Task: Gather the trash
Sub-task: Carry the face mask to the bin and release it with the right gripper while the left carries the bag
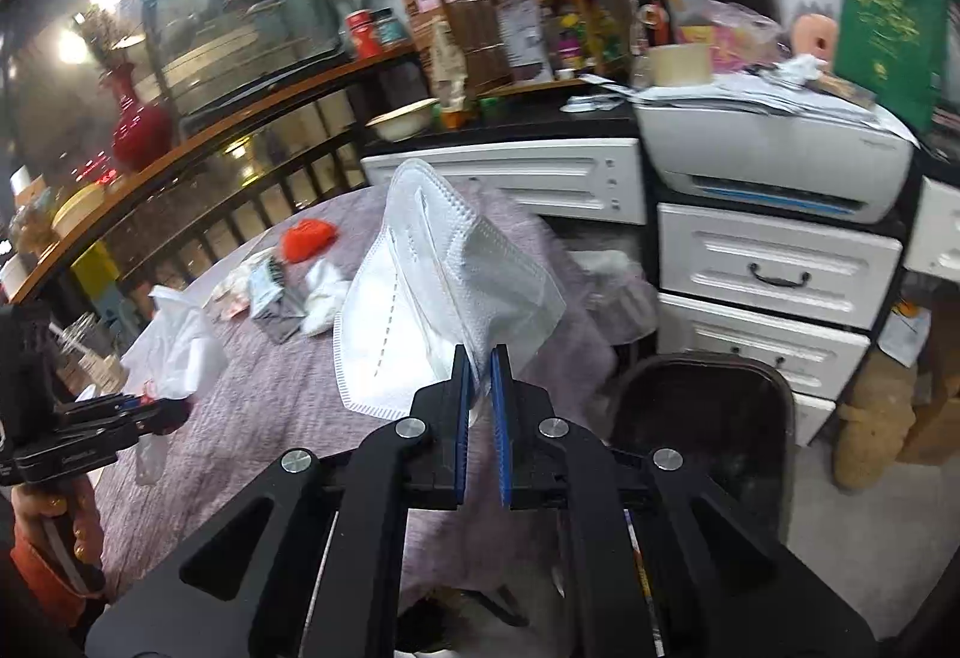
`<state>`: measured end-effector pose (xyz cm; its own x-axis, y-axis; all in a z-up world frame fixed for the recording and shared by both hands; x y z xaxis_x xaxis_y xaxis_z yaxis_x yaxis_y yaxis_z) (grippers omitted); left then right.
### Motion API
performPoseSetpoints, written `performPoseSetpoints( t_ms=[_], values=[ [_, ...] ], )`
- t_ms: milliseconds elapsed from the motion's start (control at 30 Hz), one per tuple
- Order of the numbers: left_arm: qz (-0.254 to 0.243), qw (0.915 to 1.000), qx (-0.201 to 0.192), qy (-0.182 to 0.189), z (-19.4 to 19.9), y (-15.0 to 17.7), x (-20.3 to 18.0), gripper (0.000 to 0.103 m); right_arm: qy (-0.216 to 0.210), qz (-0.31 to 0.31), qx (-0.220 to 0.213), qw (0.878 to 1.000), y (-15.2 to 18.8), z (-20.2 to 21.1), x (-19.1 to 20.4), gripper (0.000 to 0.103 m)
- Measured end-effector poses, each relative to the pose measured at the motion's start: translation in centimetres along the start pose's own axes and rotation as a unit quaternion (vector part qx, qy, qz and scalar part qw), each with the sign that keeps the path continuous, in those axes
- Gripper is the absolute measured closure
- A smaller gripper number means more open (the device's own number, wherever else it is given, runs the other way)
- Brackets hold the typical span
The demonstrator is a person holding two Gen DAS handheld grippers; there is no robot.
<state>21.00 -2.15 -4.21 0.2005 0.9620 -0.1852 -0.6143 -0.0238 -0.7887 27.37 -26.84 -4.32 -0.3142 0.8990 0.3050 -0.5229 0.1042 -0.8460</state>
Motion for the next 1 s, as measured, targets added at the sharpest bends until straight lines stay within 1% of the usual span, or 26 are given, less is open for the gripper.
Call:
performPoseSetpoints(
  t_ms=[167,267,400,633,700,800,833,867,1000],
  values=[
    [-0.015,0.9997,-0.003,0.022,-0.6,-0.5,-2.9,0.080,0.065,-0.026,0.002,0.998,0.8,0.5,-4.6,0.095],
    [-0.025,0.9991,-0.004,0.033,-1.1,-0.9,-4.5,0.080,0.109,-0.041,0.022,0.993,2.2,-0.3,-7.4,0.095],
    [-0.035,0.9983,-0.002,0.045,-1.7,-1.1,-6.5,0.080,0.152,-0.055,0.054,0.985,4.1,-2.3,-10.5,0.095],
    [-0.053,0.9969,0.000,0.058,-2.4,-1.5,-8.8,0.080,0.190,-0.087,0.109,0.972,7.6,-6.6,-14.4,0.095],
    [-0.056,0.9966,0.001,0.061,-2.6,-1.5,-9.1,0.080,0.200,-0.092,0.124,0.968,8.7,-7.6,-15.4,0.092],
    [-0.059,0.9961,0.005,0.065,-3.0,-1.5,-9.8,0.080,0.213,-0.107,0.139,0.961,10.1,-8.5,-16.4,0.066],
    [-0.060,0.9960,0.006,0.066,-3.1,-1.5,-9.9,0.080,0.215,-0.115,0.143,0.959,10.5,-8.7,-16.7,0.044],
    [-0.061,0.9958,0.007,0.067,-3.2,-1.4,-10.1,0.080,0.219,-0.121,0.141,0.958,10.8,-8.6,-17.0,0.035],
    [-0.062,0.9953,0.012,0.073,-3.6,-1.3,-10.7,0.080,0.221,-0.121,0.138,0.958,11.3,-8.0,-17.1,0.035]
  ],
)
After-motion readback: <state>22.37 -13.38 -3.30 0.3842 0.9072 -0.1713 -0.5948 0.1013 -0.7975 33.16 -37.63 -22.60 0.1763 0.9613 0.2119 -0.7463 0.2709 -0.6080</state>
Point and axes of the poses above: each gripper's, at about its wrist camera, not at the fingertips, and z roughly against the way its jaws point, x to its left, y to its underside, the point moved 4 cm from there along -z, roughly the way its jaws point, and after that the axes turned 4 degrees about -x, right-handed, at the moved point
